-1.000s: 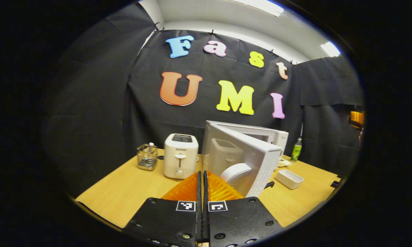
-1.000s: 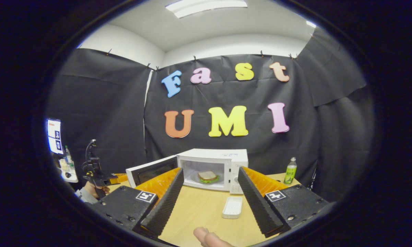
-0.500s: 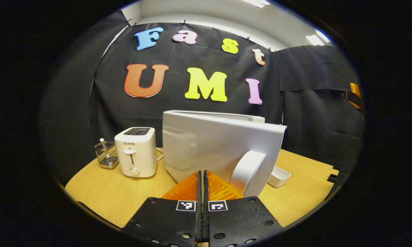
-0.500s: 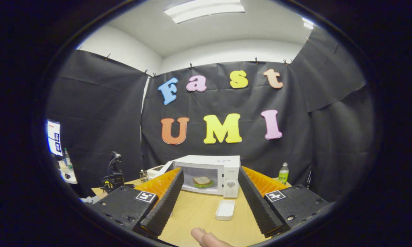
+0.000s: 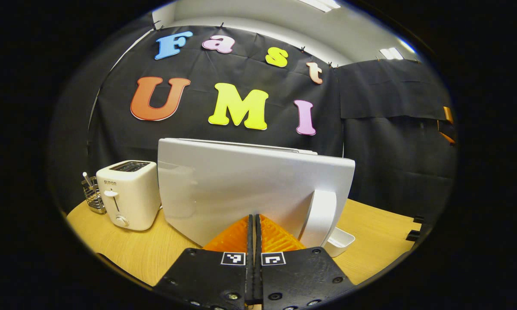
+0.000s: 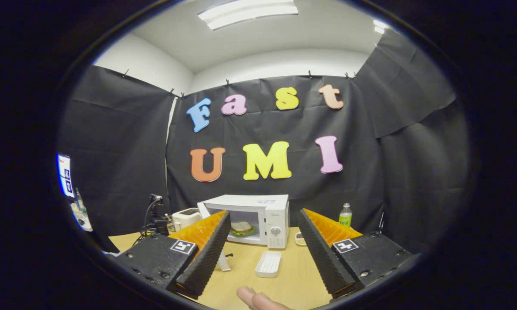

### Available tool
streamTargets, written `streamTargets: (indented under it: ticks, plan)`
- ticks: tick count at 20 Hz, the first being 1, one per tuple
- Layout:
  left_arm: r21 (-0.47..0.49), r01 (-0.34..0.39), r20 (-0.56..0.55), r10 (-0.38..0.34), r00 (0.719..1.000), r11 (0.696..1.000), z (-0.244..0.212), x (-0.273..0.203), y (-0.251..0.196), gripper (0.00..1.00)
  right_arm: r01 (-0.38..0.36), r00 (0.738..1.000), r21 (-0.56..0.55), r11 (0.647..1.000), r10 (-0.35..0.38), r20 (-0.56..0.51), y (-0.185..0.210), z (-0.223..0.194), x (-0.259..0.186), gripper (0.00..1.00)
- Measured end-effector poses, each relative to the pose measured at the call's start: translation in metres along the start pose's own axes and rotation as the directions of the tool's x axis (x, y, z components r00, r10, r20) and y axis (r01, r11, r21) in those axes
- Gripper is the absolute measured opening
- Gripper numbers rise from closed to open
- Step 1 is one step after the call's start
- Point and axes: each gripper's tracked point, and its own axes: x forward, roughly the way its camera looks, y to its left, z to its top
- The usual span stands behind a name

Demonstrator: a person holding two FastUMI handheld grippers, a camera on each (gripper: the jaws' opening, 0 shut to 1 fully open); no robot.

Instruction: Open the microwave oven with the left hand, put the food in, and close the microwave oven.

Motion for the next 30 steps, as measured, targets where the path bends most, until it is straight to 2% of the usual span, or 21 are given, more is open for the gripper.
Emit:
streamTargets:
  ticks: [3, 4, 7, 8, 11, 12, 13, 15, 16, 17, 18, 19, 21, 22, 23, 24, 25, 26, 27, 28, 30]
  plan:
    - [-0.02, -0.012, 0.001, 0.012, 1.0, 1.0, -0.001, 0.029, -0.01, 0.0, 0.018, 1.0, -0.007, 1.0, -0.018, 0.007, -0.019, -0.002, 0.008, 0.91]
    - [-0.026, -0.013, 0.004, 0.013, 1.0, 1.0, 0.0, 0.039, -0.013, 0.0, 0.025, 1.0, -0.016, 1.0, -0.025, 0.008, -0.024, -0.003, 0.012, 1.0]
    - [-0.017, -0.024, 0.006, 0.024, 1.0, 1.0, 0.001, 0.069, -0.017, 0.0, 0.037, 0.999, -0.022, 0.999, -0.037, -0.002, -0.038, -0.009, 0.022, 1.0]
    - [-0.016, -0.027, 0.003, 0.027, 1.0, 1.0, 0.0, 0.081, -0.02, 0.0, 0.036, 0.999, -0.022, 0.999, -0.036, -0.006, -0.04, -0.012, 0.025, 0.92]
    - [-0.033, -0.039, -0.004, 0.038, 0.999, 0.999, 0.0, 0.114, -0.024, 0.0, 0.034, 0.999, -0.029, 0.999, -0.035, -0.016, -0.052, -0.017, 0.036, 0.92]
    - [-0.034, -0.05, 0.0, 0.05, 0.999, 0.998, 0.0, 0.124, -0.023, 0.0, 0.036, 0.999, -0.03, 0.999, -0.036, -0.018, -0.056, -0.02, 0.038, 1.0]
    - [-0.037, -0.057, -0.005, 0.057, 0.998, 0.998, -0.001, 0.133, -0.022, 0.0, 0.039, 0.999, -0.03, 0.999, -0.039, -0.019, -0.061, -0.021, 0.04, 0.92]
    - [-0.037, -0.073, -0.009, 0.073, 0.997, 0.997, -0.001, 0.149, -0.021, 0.0, 0.05, 0.999, -0.03, 0.998, -0.05, -0.018, -0.071, -0.024, 0.047, 0.92]
    - [-0.036, -0.08, -0.01, 0.08, 0.997, 0.996, -0.001, 0.157, -0.021, 0.0, 0.052, 0.998, -0.031, 0.998, -0.053, -0.017, -0.075, -0.025, 0.051, 1.0]
    - [-0.031, -0.093, -0.012, 0.093, 0.996, 0.995, -0.001, 0.165, -0.019, 0.0, 0.054, 0.998, -0.029, 0.998, -0.054, -0.017, -0.078, -0.028, 0.052, 1.0]
    - [-0.026, -0.114, -0.027, 0.113, 0.993, 0.993, -0.003, 0.169, -0.017, 0.0, 0.054, 0.998, -0.025, 0.998, -0.054, -0.018, -0.081, -0.03, 0.054, 1.0]
    - [-0.015, -0.127, -0.007, 0.127, 0.992, 0.992, -0.001, 0.171, -0.015, 0.0, 0.055, 0.998, -0.018, 0.998, -0.055, -0.018, -0.085, -0.033, 0.055, 0.92]
    - [0.032, -0.179, -0.027, 0.18, 0.983, 0.983, -0.003, 0.176, -0.008, 0.0, 0.063, 0.998, -0.005, 0.998, -0.063, -0.027, -0.093, -0.038, 0.059, 0.92]
    - [0.064, -0.197, 0.02, 0.196, 0.98, 0.978, 0.003, 0.179, -0.008, 0.0, 0.07, 0.997, -0.001, 0.998, -0.07, -0.033, -0.096, -0.04, 0.059, 0.92]
    - [0.096, -0.212, -0.005, 0.213, 0.977, 0.973, -0.003, 0.181, -0.009, 0.0, 0.078, 0.996, 0.002, 0.997, -0.078, -0.038, -0.098, -0.042, 0.06, 1.0]
    - [0.128, -0.223, 0.013, 0.223, 0.975, 0.966, -0.002, 0.177, -0.008, 0.0, 0.085, 0.995, 0.008, 0.996, -0.084, -0.045, -0.1, -0.043, 0.061, 0.92]
    - [0.145, -0.229, 0.008, 0.23, 0.973, 0.963, -0.003, 0.177, -0.008, 0.0, 0.089, 0.995, 0.012, 0.996, -0.088, -0.052, -0.1, -0.045, 0.06, 0.92]
    - [0.146, -0.234, -0.014, 0.239, 0.971, 0.961, -0.005, 0.178, -0.007, 0.0, 0.093, 0.994, 0.016, 0.996, -0.092, -0.057, -0.1, -0.046, 0.06, 0.92]
    - [0.134, -0.243, -0.041, 0.25, 0.967, 0.961, -0.009, 0.174, -0.004, 0.0, 0.098, 0.993, 0.016, 0.995, -0.097, -0.065, -0.099, -0.047, 0.058, 1.0]
    - [0.116, -0.242, -0.061, 0.25, 0.966, 0.963, -0.01, 0.171, -0.005, 0.0, 0.107, 0.992, 0.014, 0.994, -0.105, -0.07, -0.099, -0.047, 0.056, 0.92]
    - [0.099, -0.276, -0.071, 0.284, 0.956, 0.956, -0.005, 0.152, -0.004, 0.0, 0.129, 0.989, 0.011, 0.992, -0.127, -0.072, -0.1, -0.045, 0.053, 0.92]
